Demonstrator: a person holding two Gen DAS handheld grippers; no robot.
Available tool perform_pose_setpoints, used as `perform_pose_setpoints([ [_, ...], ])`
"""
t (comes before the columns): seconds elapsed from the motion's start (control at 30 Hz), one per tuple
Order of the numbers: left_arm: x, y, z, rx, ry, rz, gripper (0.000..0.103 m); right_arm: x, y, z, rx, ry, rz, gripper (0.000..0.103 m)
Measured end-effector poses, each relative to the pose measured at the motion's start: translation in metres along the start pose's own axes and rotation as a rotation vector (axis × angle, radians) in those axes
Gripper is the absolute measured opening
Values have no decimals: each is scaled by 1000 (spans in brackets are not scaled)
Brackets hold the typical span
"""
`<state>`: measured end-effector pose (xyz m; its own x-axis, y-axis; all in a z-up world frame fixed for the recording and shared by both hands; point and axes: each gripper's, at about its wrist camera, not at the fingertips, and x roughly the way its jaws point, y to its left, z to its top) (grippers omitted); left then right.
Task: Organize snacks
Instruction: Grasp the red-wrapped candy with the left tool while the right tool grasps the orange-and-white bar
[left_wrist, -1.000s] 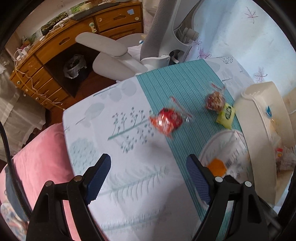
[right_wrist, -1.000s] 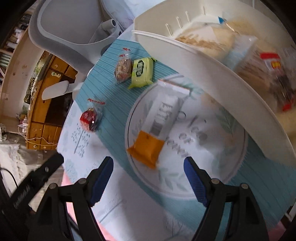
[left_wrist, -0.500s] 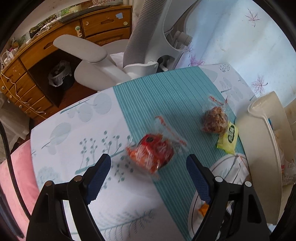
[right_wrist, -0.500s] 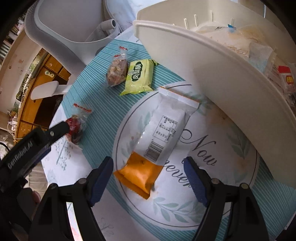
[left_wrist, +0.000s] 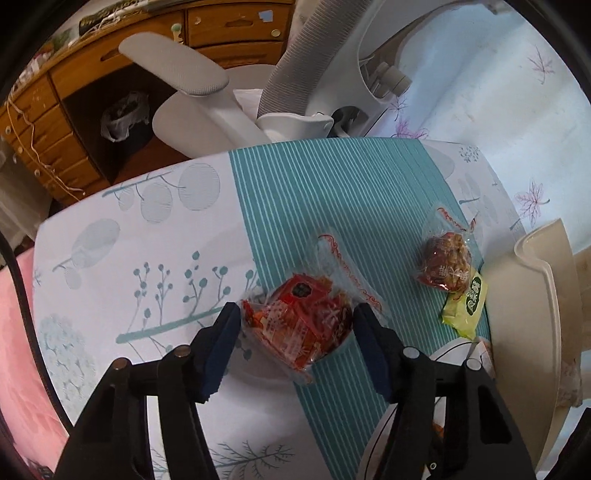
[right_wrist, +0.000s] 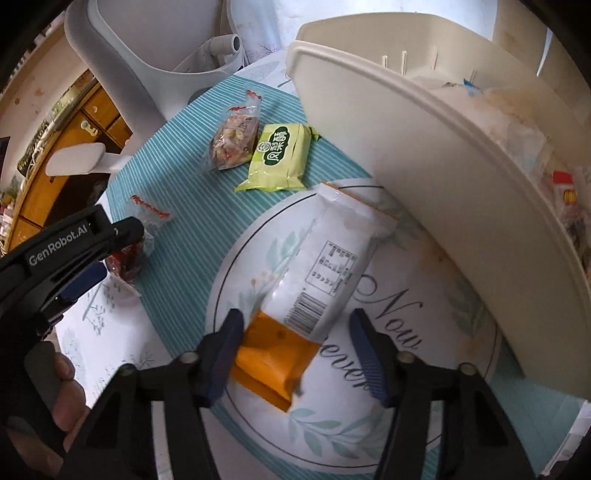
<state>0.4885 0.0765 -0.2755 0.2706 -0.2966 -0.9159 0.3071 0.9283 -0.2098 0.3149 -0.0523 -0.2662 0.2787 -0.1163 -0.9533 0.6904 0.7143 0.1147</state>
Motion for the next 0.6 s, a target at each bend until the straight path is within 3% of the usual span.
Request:
perform_pose_setpoints([
  [0.17,2,1,-2,-19,-4,-14,59,0,-8,5,13,25,22,42],
  [0.6,-14,-1,-41,-72,59,-15,57,3,-29,8,88,177,167,34],
])
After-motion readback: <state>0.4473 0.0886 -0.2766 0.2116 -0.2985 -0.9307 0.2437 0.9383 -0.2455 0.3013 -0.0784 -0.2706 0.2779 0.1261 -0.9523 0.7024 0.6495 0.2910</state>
